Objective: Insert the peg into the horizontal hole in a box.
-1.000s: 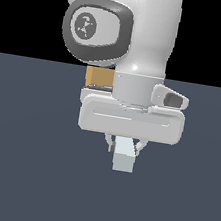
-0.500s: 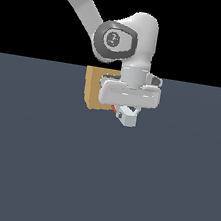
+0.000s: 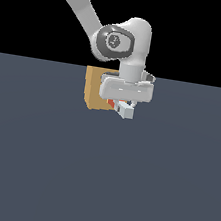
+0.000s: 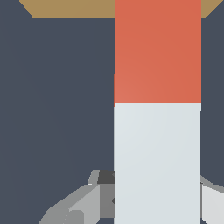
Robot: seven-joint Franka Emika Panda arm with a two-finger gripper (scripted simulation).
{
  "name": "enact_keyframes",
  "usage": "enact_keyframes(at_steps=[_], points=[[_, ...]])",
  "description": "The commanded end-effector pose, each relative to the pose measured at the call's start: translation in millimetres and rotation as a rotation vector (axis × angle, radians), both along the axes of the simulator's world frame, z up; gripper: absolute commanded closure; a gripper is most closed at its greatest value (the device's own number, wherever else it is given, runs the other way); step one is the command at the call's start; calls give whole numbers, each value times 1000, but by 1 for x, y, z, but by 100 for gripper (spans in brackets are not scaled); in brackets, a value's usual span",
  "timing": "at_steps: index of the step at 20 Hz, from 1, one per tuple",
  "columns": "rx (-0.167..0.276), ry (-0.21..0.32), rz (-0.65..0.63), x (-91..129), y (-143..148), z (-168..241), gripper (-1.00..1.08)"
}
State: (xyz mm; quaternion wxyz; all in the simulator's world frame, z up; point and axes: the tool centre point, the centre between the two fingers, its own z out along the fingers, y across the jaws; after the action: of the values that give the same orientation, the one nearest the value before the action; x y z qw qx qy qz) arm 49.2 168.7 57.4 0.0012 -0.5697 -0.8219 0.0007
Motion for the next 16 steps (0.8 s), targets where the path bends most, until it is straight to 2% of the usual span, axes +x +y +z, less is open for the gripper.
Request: enact_keyframes(at_steps=[1, 16], points=[[0, -3, -6, 2, -4, 1, 108], [0, -2, -4, -1, 2, 1, 108]])
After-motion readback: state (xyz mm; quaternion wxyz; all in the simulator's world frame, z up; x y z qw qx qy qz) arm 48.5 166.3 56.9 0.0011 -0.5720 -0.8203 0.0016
